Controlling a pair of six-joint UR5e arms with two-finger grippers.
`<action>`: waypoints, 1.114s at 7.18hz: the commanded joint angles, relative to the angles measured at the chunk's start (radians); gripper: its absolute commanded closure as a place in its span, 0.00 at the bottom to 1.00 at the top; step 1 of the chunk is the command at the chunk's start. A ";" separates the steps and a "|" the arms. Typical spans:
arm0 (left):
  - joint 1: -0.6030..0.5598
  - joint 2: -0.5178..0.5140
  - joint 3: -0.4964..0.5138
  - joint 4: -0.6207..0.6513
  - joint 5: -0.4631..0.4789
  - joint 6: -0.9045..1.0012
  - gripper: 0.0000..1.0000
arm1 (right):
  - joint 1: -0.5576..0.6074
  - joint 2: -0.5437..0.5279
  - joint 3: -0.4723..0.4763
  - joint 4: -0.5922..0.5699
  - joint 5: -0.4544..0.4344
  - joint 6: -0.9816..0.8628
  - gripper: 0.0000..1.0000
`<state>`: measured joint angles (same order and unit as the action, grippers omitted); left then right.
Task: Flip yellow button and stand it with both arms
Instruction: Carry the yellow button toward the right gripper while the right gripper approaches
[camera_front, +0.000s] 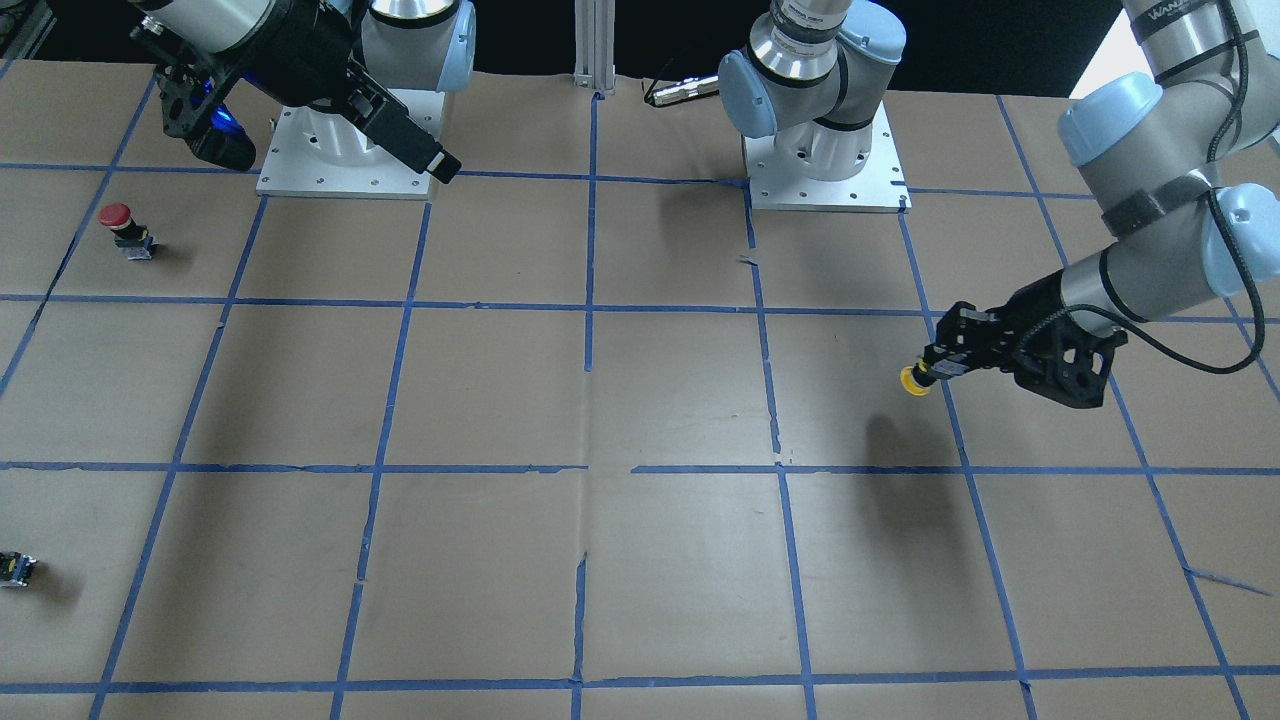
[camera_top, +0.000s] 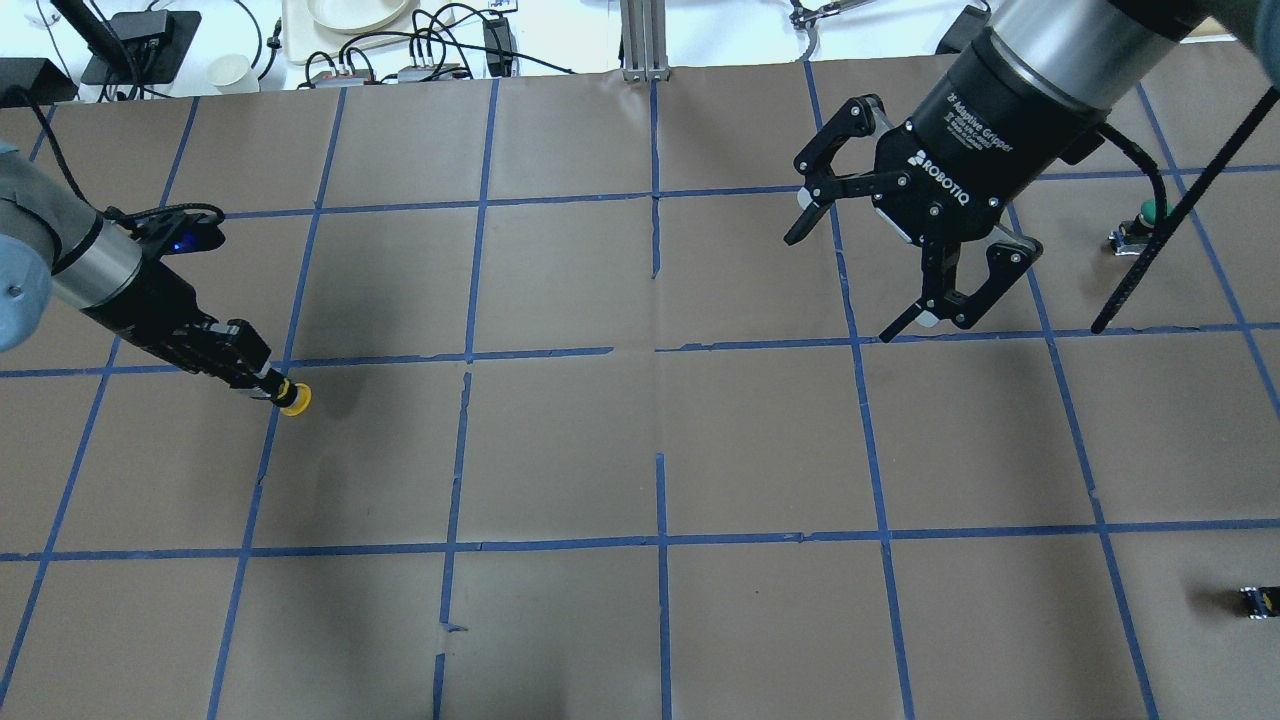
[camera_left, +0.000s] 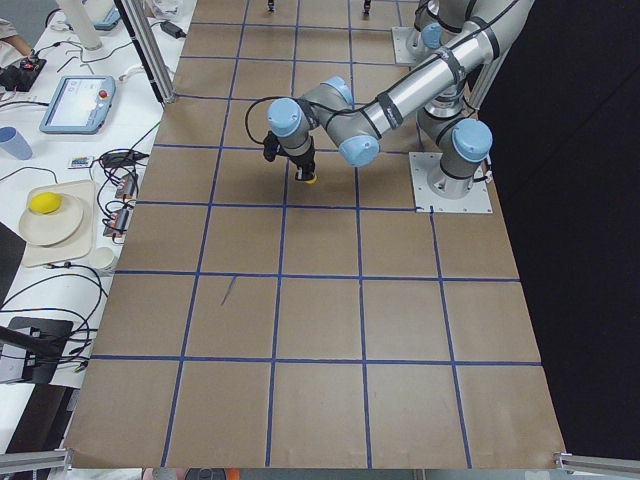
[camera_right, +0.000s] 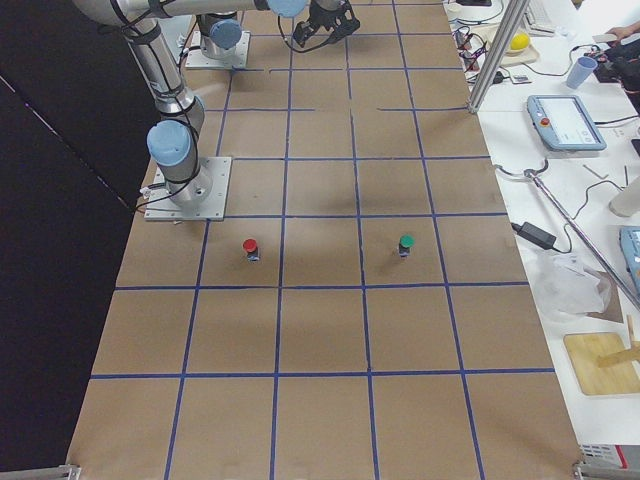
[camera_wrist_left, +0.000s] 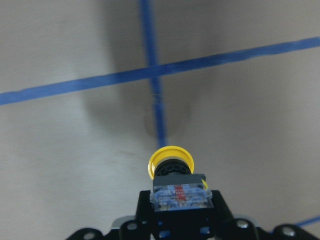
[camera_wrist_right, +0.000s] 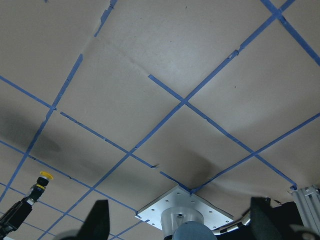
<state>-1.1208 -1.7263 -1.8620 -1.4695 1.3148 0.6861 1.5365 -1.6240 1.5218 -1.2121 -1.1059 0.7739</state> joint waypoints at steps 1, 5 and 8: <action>-0.107 0.034 0.003 -0.170 -0.350 -0.005 0.79 | -0.001 -0.002 0.009 -0.001 0.014 -0.002 0.00; -0.368 0.176 -0.006 -0.198 -0.766 -0.268 0.79 | -0.010 0.006 0.032 -0.015 0.156 0.045 0.00; -0.427 0.237 -0.009 -0.027 -0.839 -0.377 0.87 | -0.033 0.007 0.046 -0.018 0.222 0.048 0.00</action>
<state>-1.5300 -1.5060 -1.8709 -1.5774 0.4924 0.3616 1.5090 -1.6180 1.5651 -1.2272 -0.9178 0.8204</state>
